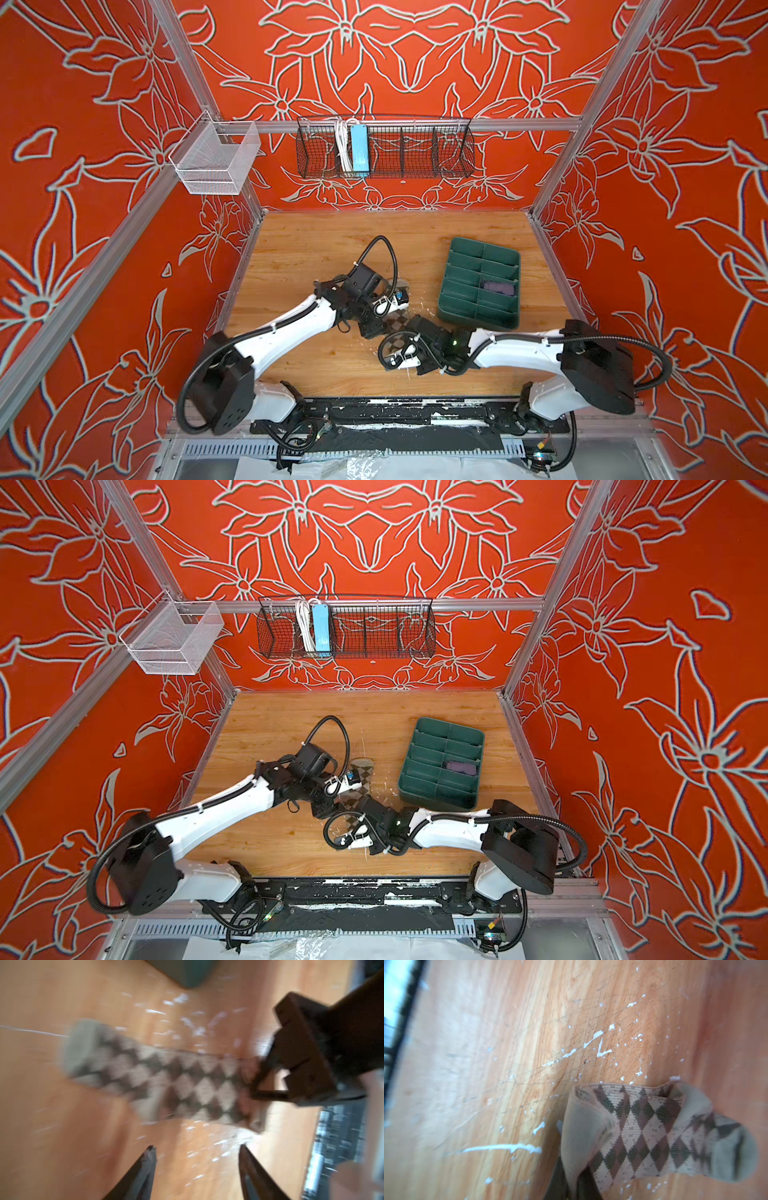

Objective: Roll the socks
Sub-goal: 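Grasp the folded sock end with the right gripper beside the left gripper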

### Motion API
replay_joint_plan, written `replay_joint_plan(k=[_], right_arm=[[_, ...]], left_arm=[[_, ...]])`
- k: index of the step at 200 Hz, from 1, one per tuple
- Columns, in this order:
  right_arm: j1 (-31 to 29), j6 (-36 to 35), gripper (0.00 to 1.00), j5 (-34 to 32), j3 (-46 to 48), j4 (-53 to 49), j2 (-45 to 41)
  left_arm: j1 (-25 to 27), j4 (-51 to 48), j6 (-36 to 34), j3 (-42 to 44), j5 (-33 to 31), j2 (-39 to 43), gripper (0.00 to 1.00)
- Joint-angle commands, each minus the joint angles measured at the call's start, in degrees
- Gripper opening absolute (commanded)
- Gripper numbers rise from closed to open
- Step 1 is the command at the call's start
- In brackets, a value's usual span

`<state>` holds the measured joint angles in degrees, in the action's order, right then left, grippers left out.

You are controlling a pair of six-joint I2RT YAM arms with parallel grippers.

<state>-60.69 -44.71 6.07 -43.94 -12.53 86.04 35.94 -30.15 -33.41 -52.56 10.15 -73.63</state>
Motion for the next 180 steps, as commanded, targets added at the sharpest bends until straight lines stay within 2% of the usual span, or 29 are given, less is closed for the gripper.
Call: replay_joint_plan(k=[1,10,19,31,52,60,72,97,133,146,180], right_arm=[[3.56,3.57,0.0,14.24,-6.15,-16.13,3.13],[5.42,4.34,0.0,17.8,-9.32,-19.54,5.51],[7.2,4.76,0.0,21.41,-12.91,-23.52,8.65],[8.88,5.03,0.0,24.59,-17.47,-28.04,13.18],[9.86,3.52,0.0,27.9,-23.83,-34.74,20.01],[10.22,3.13,0.0,28.86,-25.61,-36.01,21.91],[10.7,2.48,0.0,30.28,-27.52,-37.58,24.17],[11.57,1.56,0.0,32.54,-30.47,-39.5,27.14],[12.01,0.51,0.0,32.78,-35.26,-43.81,32.08],[12.26,0.32,0.0,33.03,-36.18,-44.4,33.07],[12.74,-0.23,0.0,33.39,-36.57,-44.18,33.24]], left_arm=[[-0.26,14.5,-0.03,5.94,-19.23,10.64,0.63],[-0.19,18.74,-0.75,8.3,-22.84,16.06,0.63],[-0.26,20.81,-2.83,10.45,-23.11,22.47,0.63],[-0.17,19.76,-6.15,11.99,-19.01,29.48,0.63],[0.64,11.39,-17.12,13.43,-6.01,39.13,0.64],[2.0,9.59,-19.64,14.01,-5.26,41.26,0.66],[5.12,7.12,-22.11,13.97,-7.49,42.07,0.66],[14.84,5.55,-27.81,16.36,-15.39,38.83,0.66],[28.3,18.97,-34.56,27.52,-24.44,27.09,0.65],[29.61,24.79,-34.59,29.61,-26.57,21.16,0.65],[29.62,33.81,-26.83,29.04,-28.26,7.66,0.65]])
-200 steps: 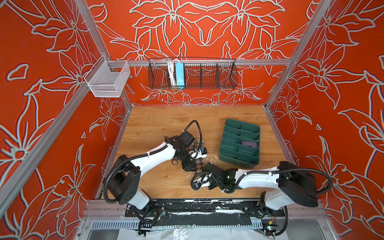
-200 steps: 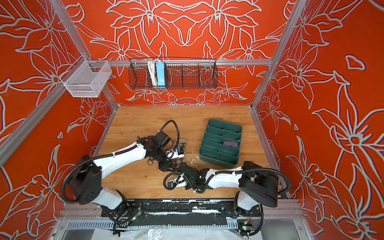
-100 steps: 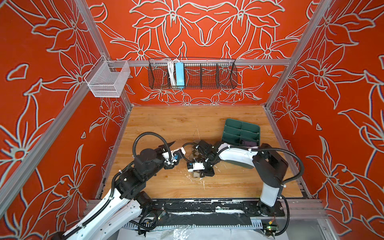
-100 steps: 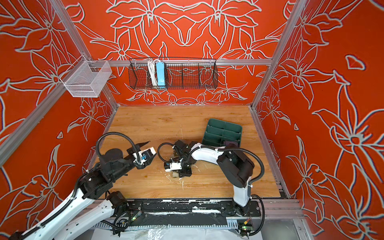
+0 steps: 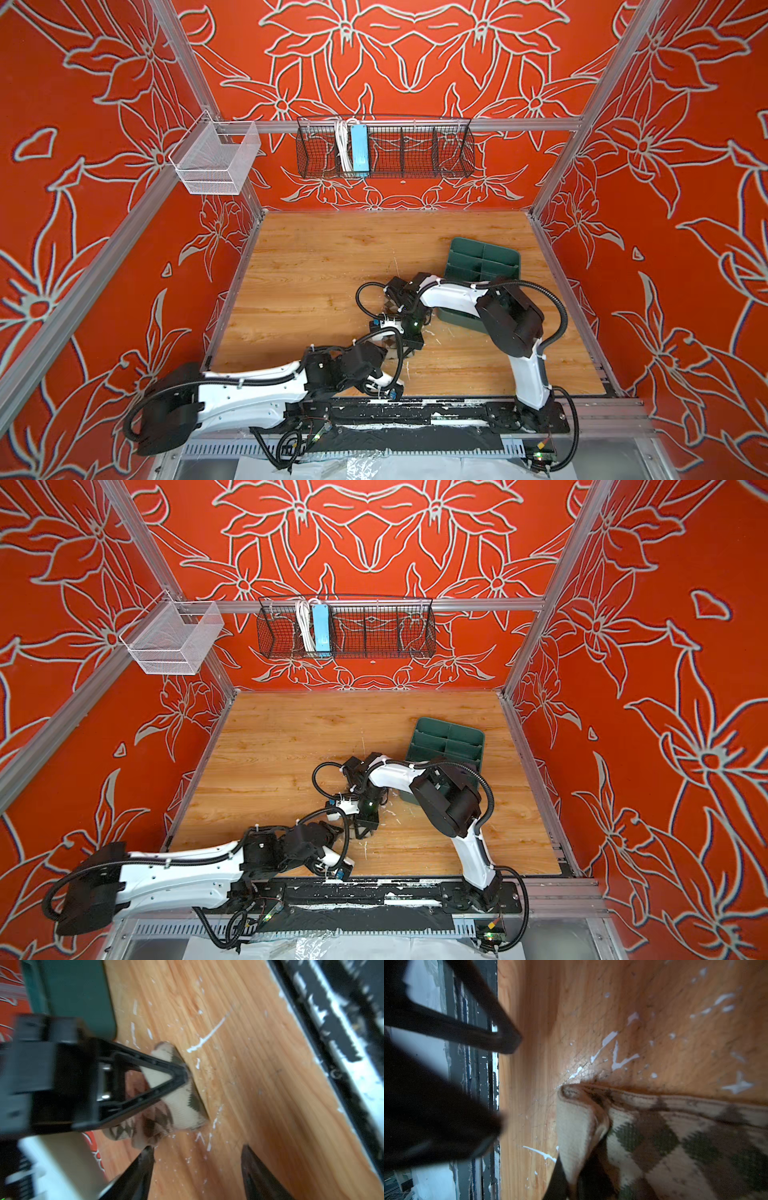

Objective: Roll the socks
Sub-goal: 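Grasp the folded sock end with the right gripper beside the left gripper, then lift the right gripper away while the left gripper holds the roll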

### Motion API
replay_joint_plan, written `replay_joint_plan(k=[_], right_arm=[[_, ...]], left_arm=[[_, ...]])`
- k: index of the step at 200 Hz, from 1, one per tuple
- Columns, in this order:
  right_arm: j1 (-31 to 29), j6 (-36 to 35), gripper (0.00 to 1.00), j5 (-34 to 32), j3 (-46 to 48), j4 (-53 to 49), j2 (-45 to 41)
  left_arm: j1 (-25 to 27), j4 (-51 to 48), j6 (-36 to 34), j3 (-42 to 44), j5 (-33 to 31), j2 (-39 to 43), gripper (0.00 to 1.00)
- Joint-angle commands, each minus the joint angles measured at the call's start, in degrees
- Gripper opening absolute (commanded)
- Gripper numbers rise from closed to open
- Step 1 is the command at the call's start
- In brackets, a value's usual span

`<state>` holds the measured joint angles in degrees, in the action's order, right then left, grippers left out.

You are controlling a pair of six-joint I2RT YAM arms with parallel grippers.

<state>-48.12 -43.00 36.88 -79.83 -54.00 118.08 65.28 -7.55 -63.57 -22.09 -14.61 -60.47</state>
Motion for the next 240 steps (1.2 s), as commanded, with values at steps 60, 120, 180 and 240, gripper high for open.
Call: replay_joint_plan(k=[60,120,180,240], right_arm=[[0.46,-1.57,0.0,3.55,0.63,-0.57,0.17],[3.56,3.01,0.12,0.4,8.26,9.71,-9.68],[9.09,12.33,0.47,-18.39,29.17,36.69,-41.13],[11.19,2.11,0.5,-22.38,38.91,46.1,-71.09]], left_arm=[[0.38,14.05,14.38,-4.92,-8.31,-18.86,0.52],[0.38,4.64,16.99,-7.58,-9.87,-20.83,0.0],[-2.19,-2.61,17.82,-9.25,-2.66,-19.1,0.0],[-13.47,-25.21,22.27,-24.65,21.07,-25.66,0.0]])
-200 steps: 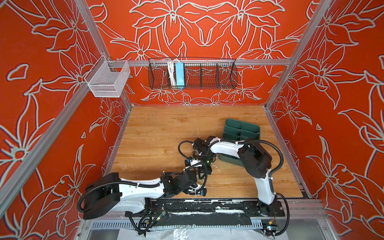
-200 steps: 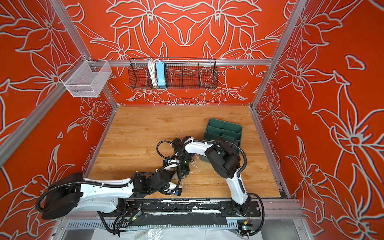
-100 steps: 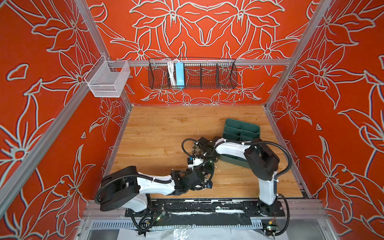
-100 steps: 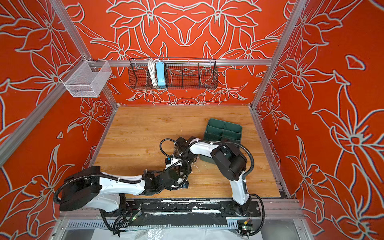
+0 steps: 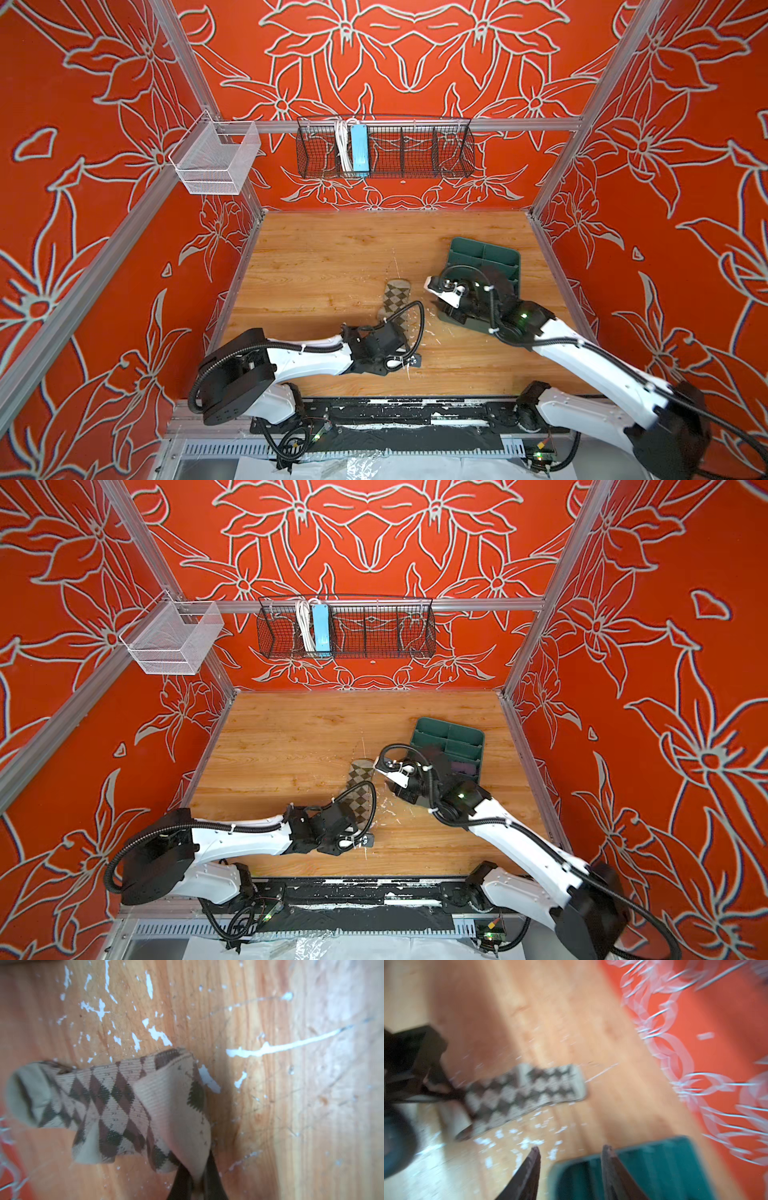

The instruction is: Roll the socks

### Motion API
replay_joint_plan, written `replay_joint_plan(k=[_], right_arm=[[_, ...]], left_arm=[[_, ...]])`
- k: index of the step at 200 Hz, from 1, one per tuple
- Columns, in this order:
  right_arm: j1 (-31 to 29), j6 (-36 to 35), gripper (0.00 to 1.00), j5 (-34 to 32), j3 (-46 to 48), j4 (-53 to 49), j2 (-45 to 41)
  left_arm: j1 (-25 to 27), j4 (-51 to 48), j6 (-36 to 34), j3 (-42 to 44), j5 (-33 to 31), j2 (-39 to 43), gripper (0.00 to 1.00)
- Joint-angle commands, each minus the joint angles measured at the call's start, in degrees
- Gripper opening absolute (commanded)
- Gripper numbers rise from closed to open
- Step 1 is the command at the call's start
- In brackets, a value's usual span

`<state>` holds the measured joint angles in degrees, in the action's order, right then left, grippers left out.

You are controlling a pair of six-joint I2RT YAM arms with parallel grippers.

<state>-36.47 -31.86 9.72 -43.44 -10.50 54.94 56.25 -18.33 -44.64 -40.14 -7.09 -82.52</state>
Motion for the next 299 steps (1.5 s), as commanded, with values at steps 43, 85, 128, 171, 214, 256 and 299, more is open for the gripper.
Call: replay_joint_plan(k=[43,85,128,171,214,256,299], right_arm=[[-16.03,-28.6,0.52,-0.63,0.41,-15.16,-9.08],[-34.01,-33.45,0.54,-21.29,4.91,-8.74,1.78],[-37.1,-21.37,0.55,-20.56,10.47,10.1,13.68],[-36.7,-15.93,0.54,-25.29,10.73,25.09,28.3],[-35.56,-12.91,0.41,-26.26,10.16,25.86,33.18],[-34.68,-8.89,0.34,-27.35,10.7,24.04,35.79],[-34.58,-8.79,0.15,-24.92,9.67,22.52,38.9]], left_arm=[[-10.21,-25.74,5.47,-15.75,24.1,-12.29,0.0],[-13.72,-28.68,7.44,-20.08,29.55,-19.47,0.0],[-15.38,-29.46,8.27,-22.66,29.33,-22.41,0.0],[-15.73,-29.88,8.27,-23.41,29.34,-23.29,0.0],[-15.72,-29.4,8.26,-22.79,29.35,-22.52,0.0],[-15.82,-28.79,8.25,-22.09,29.36,-21.6,0.0],[-15.86,-28.88,8.93,-22.69,29.11,-21.53,0.02]])
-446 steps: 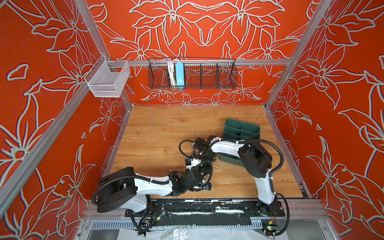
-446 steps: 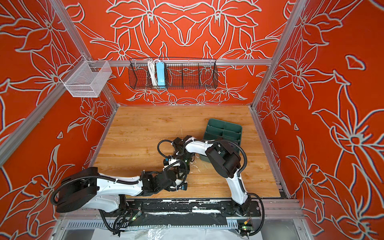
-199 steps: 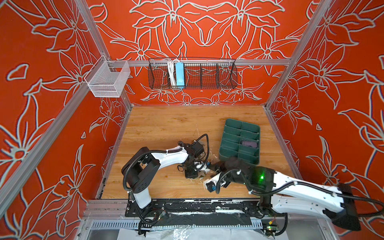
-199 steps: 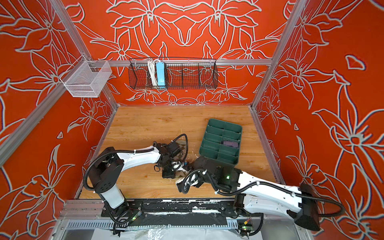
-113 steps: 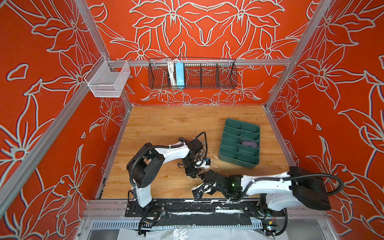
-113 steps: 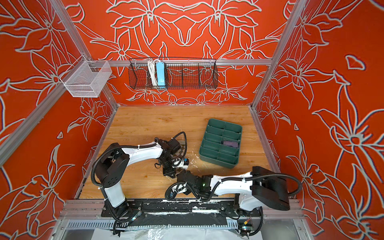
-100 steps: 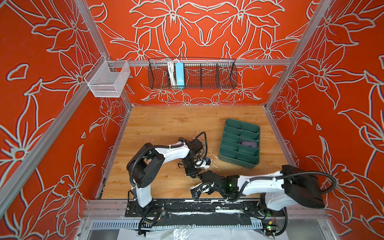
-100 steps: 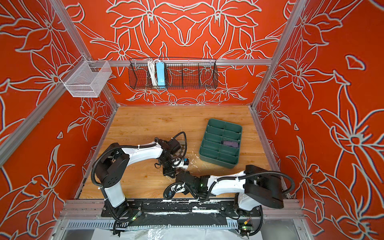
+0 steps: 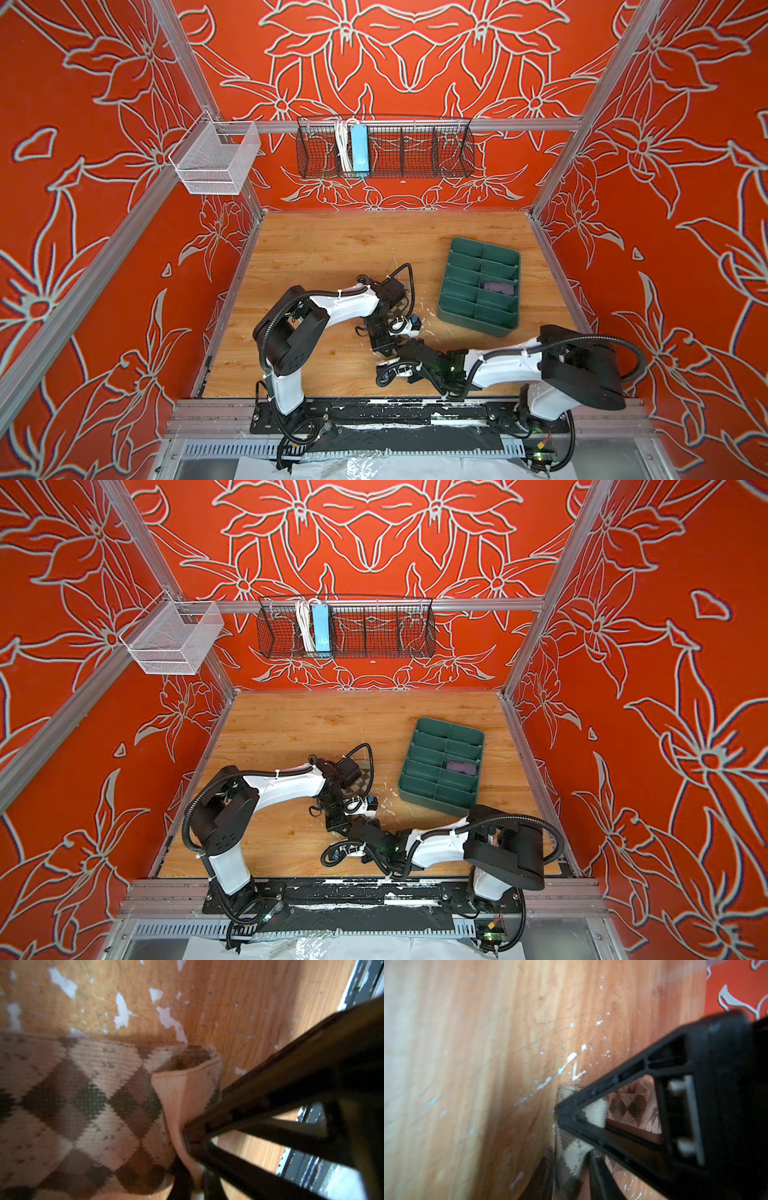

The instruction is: Roll the socks

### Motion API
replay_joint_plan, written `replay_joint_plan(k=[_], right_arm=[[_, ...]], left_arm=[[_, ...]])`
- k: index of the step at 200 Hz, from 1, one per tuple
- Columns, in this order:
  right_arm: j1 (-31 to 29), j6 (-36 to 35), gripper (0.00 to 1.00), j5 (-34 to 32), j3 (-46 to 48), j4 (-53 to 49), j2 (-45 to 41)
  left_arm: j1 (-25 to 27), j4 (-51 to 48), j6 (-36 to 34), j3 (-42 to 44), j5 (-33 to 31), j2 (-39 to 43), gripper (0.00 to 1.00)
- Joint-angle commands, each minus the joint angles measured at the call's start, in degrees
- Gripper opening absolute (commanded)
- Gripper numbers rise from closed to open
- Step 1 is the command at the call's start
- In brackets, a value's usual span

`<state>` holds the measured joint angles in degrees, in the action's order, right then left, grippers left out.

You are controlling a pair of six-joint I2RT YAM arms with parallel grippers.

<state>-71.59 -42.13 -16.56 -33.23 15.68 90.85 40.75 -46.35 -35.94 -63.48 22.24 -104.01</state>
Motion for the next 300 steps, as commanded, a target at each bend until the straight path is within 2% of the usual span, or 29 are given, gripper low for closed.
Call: replay_joint_plan(k=[1,15,56,91,115,148,182,205,250,265,287,300], right_arm=[[0.56,1.46,0.14,1.48,-0.61,-3.83,3.05],[0.55,1.44,0.0,3.13,-1.67,-6.83,3.44],[1.45,2.8,0.0,11.14,-4.58,-17.77,0.97],[5.57,4.4,0.0,18.96,-8.07,-24.75,-0.76],[8.67,4.62,0.0,25.52,-11.25,-29.58,0.0],[12.17,3.44,0.0,34.11,-15.82,-36.92,2.33],[14.99,2.4,0.0,41.68,-20.91,-43.71,6.3],[17.07,1.95,0.0,47.61,-24.82,-48.97,9.45],[21.05,0.48,0.0,58.2,-31.57,-57.81,16.78],[22.49,0.7,0.0,60.86,-34.32,-60.36,19.99],[24.67,-0.48,0.0,64.77,-38.55,-64.89,24.87],[25.83,-0.38,0.0,65.33,-40.64,-66.21,27.58]], left_arm=[[-0.34,-0.85,0.29,0.65,-0.24,-0.01,0.02],[-0.32,-0.1,1.27,0.74,-0.86,0.95,0.11],[-0.32,4.25,4.13,3.05,-2.23,7.41,0.43],[-0.32,7.44,6.01,6.56,-7.95,16.67,0.55],[-0.32,12.41,7.72,11.17,-16.61,26.23,0.62],[-0.32,25.33,9.45,21.08,-35.5,42.13,0.79],[-0.61,38.47,3.84,31.12,-50.62,57.69,0.98],[-1.06,41.99,-1.19,33.82,-55.1,64.56,1.0],[-1.38,37.85,-7.11,35.37,-50.68,74.01,0.99],[-1.38,33.45,-9.06,34.67,-42.43,76.42,1.0],[-1.33,29.23,-18.18,34.83,-27.33,78.1,0.99],[-1.29,27.85,-18.47,33.8,-21.38,76.26,0.98]])
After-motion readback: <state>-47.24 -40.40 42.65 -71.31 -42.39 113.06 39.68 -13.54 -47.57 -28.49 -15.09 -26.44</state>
